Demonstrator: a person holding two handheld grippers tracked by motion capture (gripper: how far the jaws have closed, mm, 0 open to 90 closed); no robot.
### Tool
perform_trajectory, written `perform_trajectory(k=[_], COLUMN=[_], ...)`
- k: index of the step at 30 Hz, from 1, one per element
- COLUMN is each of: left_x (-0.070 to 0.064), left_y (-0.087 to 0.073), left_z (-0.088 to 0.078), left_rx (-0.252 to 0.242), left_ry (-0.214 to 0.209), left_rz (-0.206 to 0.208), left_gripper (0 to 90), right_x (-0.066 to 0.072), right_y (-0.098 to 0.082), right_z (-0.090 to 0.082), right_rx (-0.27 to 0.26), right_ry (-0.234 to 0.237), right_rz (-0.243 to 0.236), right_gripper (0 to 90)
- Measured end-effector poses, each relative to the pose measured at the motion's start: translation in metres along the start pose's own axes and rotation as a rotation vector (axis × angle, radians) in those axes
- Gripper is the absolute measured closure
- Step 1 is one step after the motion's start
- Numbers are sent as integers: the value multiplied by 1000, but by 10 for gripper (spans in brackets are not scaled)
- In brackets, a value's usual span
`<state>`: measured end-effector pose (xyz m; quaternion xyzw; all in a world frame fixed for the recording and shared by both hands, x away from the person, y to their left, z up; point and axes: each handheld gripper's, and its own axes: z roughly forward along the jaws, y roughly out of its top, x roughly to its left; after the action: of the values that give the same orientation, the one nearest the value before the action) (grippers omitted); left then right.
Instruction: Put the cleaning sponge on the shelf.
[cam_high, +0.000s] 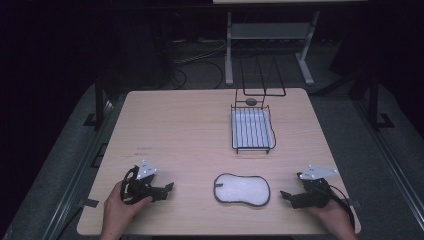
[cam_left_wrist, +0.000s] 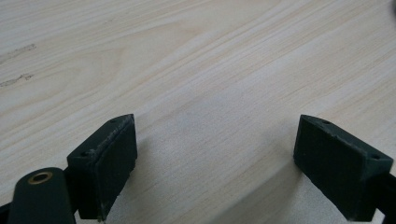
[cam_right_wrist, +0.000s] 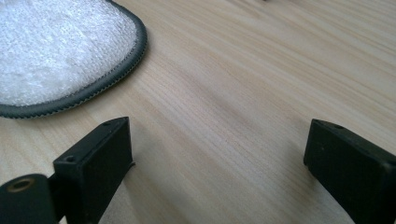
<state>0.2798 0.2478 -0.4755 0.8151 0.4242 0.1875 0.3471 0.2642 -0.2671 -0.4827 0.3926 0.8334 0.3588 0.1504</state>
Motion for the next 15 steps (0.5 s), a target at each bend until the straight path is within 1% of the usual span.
perform_trajectory(k=[9, 11, 13, 15], left_x=[0, 0, 0, 0], left_y=[0, 0, 0, 0], left_z=[0, 0, 0, 0], left_rx=[0, -1, 1, 1], left_ry=[0, 0, 1, 1], left_rz=[0, 0, 0, 0], left_gripper=[126, 127, 127, 127], right_x=[1, 1, 1, 1], right_y=[0, 1, 4, 6], right_z=[0, -1, -2, -4], right_rx=[1, 14, 31, 36], right_ry=[-3, -6, -12, 4], right_rz=[5, 12, 8, 13], right_gripper=[75, 81, 158, 171])
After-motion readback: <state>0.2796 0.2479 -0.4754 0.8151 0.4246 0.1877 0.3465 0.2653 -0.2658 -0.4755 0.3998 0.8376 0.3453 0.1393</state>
